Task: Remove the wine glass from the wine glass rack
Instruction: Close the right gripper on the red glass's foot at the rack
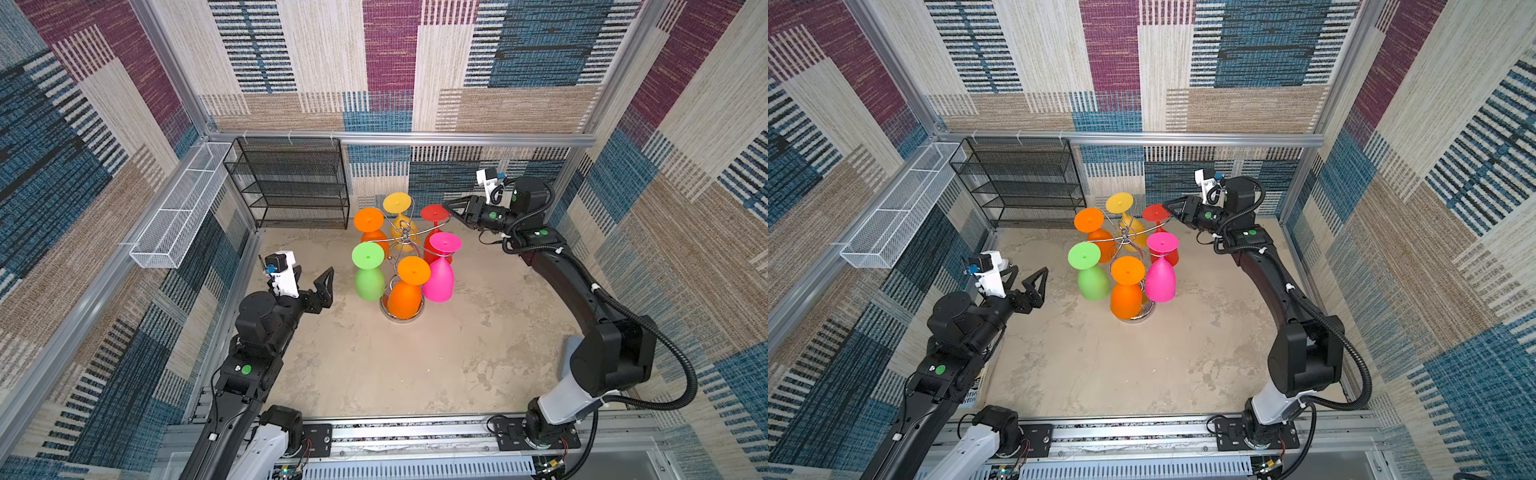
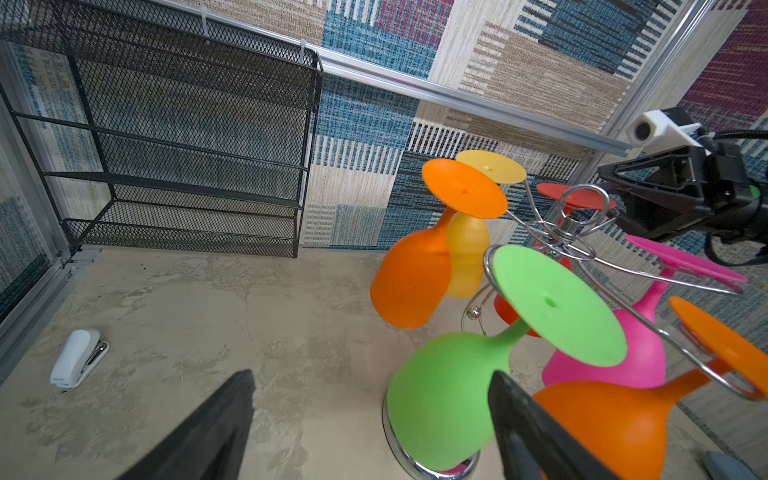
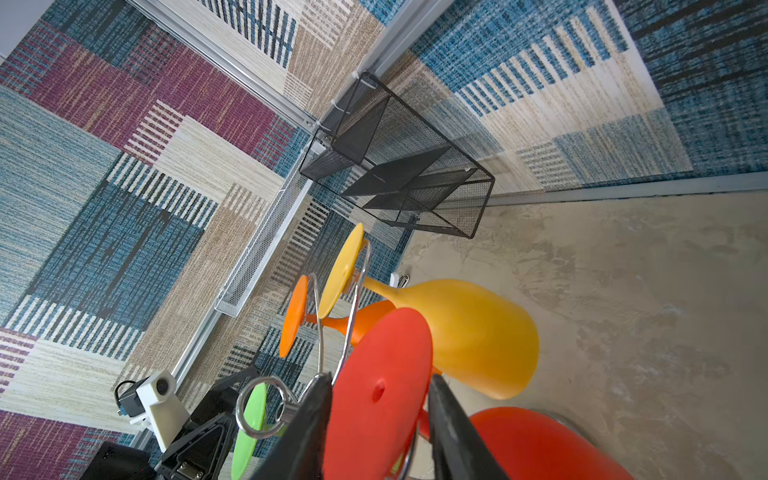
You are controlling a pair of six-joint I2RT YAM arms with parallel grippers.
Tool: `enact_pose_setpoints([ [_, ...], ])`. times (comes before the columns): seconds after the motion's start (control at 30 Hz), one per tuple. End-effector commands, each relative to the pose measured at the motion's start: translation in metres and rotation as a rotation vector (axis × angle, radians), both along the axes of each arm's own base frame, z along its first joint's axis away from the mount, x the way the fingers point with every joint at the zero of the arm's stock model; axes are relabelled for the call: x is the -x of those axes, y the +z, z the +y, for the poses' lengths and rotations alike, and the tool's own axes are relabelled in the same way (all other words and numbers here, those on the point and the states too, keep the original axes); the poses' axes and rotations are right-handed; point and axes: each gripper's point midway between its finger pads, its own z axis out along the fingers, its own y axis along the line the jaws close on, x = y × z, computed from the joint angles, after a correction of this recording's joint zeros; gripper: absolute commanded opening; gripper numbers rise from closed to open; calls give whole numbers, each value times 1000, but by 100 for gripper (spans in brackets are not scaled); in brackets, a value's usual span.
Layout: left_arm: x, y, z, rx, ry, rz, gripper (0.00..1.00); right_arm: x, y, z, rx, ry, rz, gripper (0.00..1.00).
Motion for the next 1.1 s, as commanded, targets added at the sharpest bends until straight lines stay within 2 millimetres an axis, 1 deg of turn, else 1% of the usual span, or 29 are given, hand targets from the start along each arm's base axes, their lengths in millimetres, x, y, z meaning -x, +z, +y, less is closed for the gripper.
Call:
enact_pose_setpoints([
  [0.0,0,2,-1,3,-8,-8,90,1,4,1,0,4,-19,41],
  [0.43,0,1,-1,4,-8,-6,90,5,12,1,-1,6,-41,39],
  [0.63,1,0,-1,2,-6,-6,90,7,9,3,6,20,-36,33],
  [0.93,1,-1,0,3,-3,-3,90,10,3,8,22,38,-13,29],
  [1.0,1,-1,0,3,-3,-6,90,10,2,9,24,38,-8,27],
  [1.07,1,-1,0,3,-2,-6,90,10,0,10,27,40,-2,26],
])
